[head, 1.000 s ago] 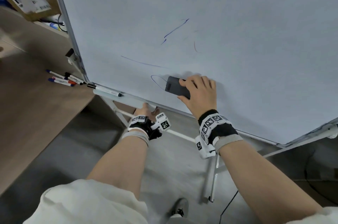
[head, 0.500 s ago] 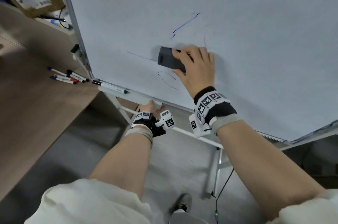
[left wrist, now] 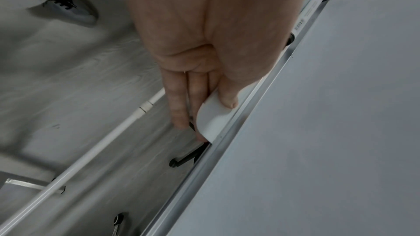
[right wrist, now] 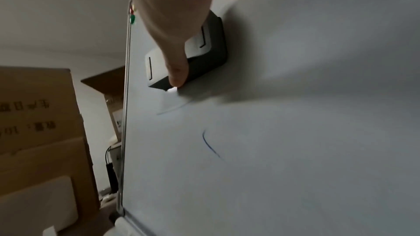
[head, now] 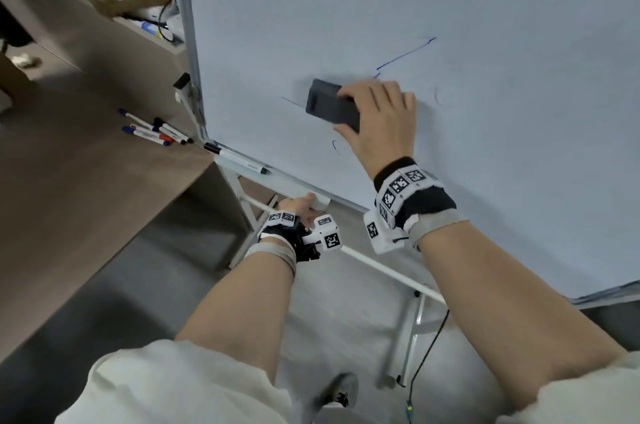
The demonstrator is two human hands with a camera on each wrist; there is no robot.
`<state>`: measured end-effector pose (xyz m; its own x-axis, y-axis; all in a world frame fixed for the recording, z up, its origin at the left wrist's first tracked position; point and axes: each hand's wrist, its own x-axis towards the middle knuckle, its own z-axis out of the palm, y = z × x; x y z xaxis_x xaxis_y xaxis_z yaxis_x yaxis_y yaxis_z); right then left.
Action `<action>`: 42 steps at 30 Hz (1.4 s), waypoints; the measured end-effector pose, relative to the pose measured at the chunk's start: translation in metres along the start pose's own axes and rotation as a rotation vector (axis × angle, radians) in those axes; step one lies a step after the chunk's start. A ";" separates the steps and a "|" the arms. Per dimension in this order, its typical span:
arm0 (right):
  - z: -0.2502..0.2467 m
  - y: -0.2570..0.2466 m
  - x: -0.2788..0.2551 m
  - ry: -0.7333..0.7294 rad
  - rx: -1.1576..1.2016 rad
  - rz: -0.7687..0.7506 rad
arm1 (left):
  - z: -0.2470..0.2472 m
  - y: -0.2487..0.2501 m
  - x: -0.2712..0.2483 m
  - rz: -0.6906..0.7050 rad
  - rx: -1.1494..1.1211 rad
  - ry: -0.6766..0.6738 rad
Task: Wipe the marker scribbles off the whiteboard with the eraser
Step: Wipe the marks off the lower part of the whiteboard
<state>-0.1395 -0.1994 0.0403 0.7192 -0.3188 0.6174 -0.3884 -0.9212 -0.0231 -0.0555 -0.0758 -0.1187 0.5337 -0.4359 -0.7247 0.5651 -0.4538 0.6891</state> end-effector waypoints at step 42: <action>0.021 -0.038 0.025 -0.005 -0.035 -0.098 | -0.060 0.049 -0.008 0.295 1.260 -0.028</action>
<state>-0.0948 -0.1769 0.0402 0.7575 -0.2290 0.6114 -0.3361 -0.9396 0.0645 0.0061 -0.0480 -0.0791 0.5142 -0.6530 -0.5560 -0.5577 -0.7471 0.3616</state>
